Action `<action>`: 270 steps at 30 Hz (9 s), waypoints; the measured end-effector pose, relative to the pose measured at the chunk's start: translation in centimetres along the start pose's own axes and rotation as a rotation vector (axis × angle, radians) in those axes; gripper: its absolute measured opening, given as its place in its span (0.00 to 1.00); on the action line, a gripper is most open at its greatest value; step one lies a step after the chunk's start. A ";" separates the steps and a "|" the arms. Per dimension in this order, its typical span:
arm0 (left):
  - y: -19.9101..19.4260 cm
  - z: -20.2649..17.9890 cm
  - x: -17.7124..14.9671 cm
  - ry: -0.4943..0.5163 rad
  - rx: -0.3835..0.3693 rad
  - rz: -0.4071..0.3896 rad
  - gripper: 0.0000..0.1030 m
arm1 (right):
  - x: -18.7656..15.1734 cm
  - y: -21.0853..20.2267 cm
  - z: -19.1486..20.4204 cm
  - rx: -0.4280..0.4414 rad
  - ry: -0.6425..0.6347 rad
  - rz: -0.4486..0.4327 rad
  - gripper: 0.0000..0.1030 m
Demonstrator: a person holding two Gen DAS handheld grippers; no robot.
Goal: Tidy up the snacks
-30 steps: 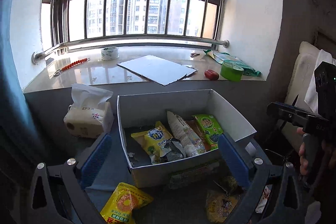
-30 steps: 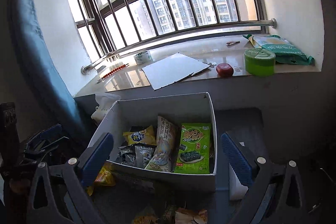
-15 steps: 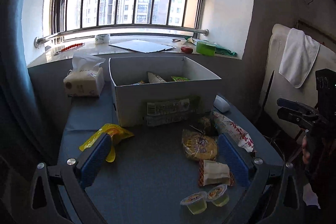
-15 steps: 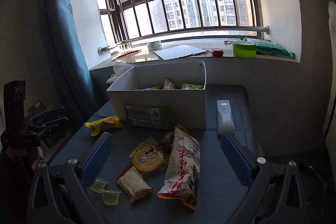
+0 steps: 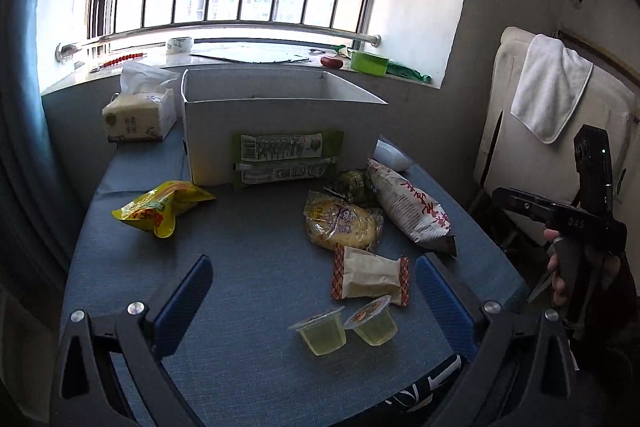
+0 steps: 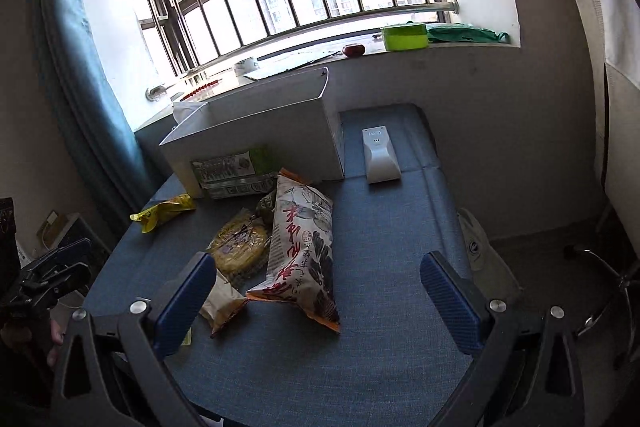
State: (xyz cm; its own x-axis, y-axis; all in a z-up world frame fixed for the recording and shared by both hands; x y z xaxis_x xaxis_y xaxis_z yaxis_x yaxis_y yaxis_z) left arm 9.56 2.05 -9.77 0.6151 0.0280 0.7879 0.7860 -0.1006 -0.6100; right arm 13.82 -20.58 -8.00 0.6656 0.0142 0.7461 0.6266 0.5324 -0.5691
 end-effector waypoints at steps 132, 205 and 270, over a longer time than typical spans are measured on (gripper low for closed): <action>-0.5 -1.1 -1.2 0.024 0.016 0.019 1.00 | -2.1 6.2 5.4 0.098 -0.095 0.141 1.00; 18.4 -5.9 6.7 0.902 0.102 0.186 0.26 | -1.0 4.6 0.2 0.143 -0.036 0.119 0.38; 20.8 3.2 9.1 0.114 -0.261 0.150 0.30 | 6.4 7.9 1.4 0.231 -0.120 0.065 0.38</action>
State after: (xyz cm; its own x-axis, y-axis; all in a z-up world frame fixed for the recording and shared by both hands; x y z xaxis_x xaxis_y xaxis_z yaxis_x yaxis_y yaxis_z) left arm 31.69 3.41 -15.53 0.7003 -0.1168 0.7042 0.6356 -0.3469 -0.6896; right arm 22.48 -15.13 -7.20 0.6400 0.1481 0.7540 0.4653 0.7062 -0.5337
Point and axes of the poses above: each gripper's, at about its wrist camera, not at the fingertips, and y roughly the way its jaws point, z to its left, x to its top, the point moved 6 cm from there along y, roughly the way its jaws point, and after that the axes turned 9 degrees about x, right-handed, at the moved point
